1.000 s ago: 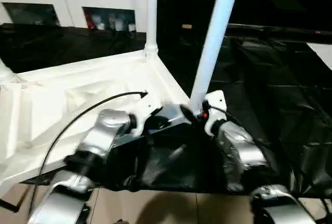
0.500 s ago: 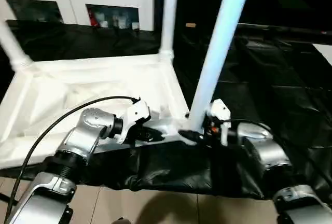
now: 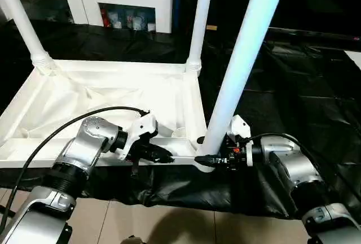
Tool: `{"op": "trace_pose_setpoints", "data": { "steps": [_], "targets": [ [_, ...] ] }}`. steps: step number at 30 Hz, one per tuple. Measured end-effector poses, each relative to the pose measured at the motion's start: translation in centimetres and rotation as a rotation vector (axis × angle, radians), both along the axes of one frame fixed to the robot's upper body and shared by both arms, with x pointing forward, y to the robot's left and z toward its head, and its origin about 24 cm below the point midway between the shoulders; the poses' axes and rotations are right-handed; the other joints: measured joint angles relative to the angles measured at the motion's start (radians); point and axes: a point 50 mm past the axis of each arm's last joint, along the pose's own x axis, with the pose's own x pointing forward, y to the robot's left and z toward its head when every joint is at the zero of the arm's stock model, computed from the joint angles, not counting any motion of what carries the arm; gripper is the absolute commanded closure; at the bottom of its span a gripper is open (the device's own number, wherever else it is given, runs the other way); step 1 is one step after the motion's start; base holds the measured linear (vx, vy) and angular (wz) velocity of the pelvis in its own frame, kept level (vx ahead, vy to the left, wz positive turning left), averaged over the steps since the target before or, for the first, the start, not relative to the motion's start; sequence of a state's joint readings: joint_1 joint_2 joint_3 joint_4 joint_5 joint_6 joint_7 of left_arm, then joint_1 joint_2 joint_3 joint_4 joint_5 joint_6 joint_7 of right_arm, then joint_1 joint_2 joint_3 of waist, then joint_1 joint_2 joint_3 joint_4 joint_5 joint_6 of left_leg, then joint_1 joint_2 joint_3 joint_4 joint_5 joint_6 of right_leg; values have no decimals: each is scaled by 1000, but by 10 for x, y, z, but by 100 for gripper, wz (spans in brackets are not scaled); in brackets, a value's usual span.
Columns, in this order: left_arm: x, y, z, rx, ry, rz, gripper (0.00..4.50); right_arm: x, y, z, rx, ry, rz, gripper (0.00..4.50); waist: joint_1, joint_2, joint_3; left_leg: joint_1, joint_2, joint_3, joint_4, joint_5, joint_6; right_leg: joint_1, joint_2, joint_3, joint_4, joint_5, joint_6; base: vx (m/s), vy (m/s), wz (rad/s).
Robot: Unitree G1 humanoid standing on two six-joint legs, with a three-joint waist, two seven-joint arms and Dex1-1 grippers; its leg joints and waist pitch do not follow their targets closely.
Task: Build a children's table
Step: Rotate leg to tighten
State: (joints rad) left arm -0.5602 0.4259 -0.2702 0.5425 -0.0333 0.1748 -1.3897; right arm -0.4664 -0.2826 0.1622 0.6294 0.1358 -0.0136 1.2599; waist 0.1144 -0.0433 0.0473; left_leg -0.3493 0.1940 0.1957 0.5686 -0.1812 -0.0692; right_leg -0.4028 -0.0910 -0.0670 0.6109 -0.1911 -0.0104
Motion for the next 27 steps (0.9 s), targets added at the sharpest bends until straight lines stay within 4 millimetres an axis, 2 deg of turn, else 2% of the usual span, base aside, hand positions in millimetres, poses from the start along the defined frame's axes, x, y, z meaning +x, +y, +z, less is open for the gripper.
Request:
{"op": "trace_pose_setpoints", "data": {
  "steps": [4, 8, 14, 16, 22, 27],
  "targets": [
    [6, -3, -2, -5, -36, 119, 450, 9, 5, -5, 21, -18, -206, 201, -6, -2, 0, 2, 0, 0, 1, 1, -1, 2, 0, 0, -1, 0, 1, 0, 0, 0],
    [14, -15, -4, -3, -95, 257, 450, 24, 17, -10, 62, -23, -515, 201, -27, -2, 0, 1, -2, 0, 1, 1, -2, 2, -1, 1, -1, 1, 0, 0, 0, 0],
    [21, -33, -4, -6, -146, 370, 450, 36, 29, -9, 70, -29, -785, 201, -28, 2, -2, 1, -2, 0, 0, 1, -2, 1, -1, 2, -1, 1, 1, 0, 0, 0],
    [21, -35, -4, -6, -156, 374, 450, 37, 30, -9, 78, -31, -818, 145, -27, 4, -3, 1, -2, 0, -2, 1, -2, 1, -1, 2, -1, 1, 0, 0, 0, 0],
    [21, -37, -4, -6, -172, 359, 450, 37, 32, -8, 84, -44, -819, 86, -27, 6, -3, 0, -2, 0, -4, 1, -2, 0, -1, 1, -1, 1, 1, 0, 0, 0],
    [19, -40, -3, -9, -200, 311, 450, 29, 20, -8, 62, -88, -765, 86, -19, 5, -2, -1, -2, 0, -4, 1, -1, -1, -1, 1, -2, 0, 1, 0, 0, 0]
  ]
}}
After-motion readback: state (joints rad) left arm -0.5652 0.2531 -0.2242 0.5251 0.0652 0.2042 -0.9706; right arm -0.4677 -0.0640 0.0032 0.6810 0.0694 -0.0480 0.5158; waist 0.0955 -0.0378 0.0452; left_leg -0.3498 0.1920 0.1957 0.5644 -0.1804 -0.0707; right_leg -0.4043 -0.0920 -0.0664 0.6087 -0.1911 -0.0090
